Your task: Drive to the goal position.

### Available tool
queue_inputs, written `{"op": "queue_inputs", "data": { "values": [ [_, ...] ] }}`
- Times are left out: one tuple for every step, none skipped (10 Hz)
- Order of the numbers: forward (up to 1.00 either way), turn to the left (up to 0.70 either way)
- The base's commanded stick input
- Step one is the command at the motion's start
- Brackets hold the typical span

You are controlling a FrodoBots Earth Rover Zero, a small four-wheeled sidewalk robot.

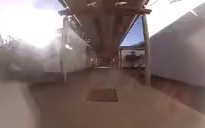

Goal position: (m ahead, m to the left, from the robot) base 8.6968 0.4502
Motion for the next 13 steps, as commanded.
{"op": "queue_inputs", "data": {
  "values": [
    [0.70, 0.00],
    [0.70, 0.00],
    [0.70, 0.00],
    [0.70, 0.00],
    [0.70, 0.00],
    [0.70, 0.00],
    [0.70, 0.00],
    [0.70, 0.00],
    [0.70, 0.00],
    [0.70, 0.00],
    [0.70, 0.00],
    [0.70, 0.00],
    [0.70, 0.00]
  ]
}}
